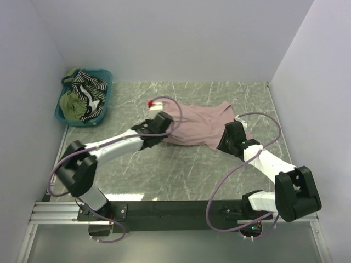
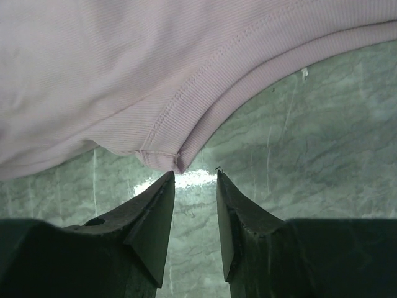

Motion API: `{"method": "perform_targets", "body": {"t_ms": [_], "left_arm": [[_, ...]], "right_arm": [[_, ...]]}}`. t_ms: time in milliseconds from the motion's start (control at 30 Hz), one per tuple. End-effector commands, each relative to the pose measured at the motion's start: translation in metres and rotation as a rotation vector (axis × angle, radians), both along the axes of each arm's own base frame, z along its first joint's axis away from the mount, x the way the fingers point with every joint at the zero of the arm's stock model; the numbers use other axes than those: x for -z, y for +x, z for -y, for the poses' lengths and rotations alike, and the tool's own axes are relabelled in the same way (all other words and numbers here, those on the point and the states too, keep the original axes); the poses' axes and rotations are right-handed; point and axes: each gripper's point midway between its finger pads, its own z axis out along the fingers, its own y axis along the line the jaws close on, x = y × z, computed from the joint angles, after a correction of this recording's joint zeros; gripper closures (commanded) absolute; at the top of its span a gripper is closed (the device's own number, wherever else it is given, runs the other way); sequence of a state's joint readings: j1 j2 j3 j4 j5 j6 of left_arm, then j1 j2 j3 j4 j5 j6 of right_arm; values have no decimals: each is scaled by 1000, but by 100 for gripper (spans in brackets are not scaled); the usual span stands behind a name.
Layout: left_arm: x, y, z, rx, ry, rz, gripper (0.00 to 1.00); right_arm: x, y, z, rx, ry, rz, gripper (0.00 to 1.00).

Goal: Fold and stack the tank tops
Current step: Flatten the tank top out

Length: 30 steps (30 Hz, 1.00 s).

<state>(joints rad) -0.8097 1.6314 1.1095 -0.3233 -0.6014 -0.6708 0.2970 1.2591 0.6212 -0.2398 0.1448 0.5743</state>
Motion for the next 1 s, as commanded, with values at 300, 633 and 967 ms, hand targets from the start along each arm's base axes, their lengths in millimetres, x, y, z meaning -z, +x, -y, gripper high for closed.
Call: {"method": "perform_targets", "body": {"t_ms": [300, 633, 967], "left_arm": [[10, -19, 5, 100, -426, -163, 99], [17, -24, 2, 98, -469, -189, 99], [20, -21, -5, 82, -484, -197, 99]], "right_arm": [[8, 10, -25, -38, -15, -13, 56], [-1, 21, -23, -5, -50, 23, 55], [7, 32, -29, -9, -60, 7, 55]]}}
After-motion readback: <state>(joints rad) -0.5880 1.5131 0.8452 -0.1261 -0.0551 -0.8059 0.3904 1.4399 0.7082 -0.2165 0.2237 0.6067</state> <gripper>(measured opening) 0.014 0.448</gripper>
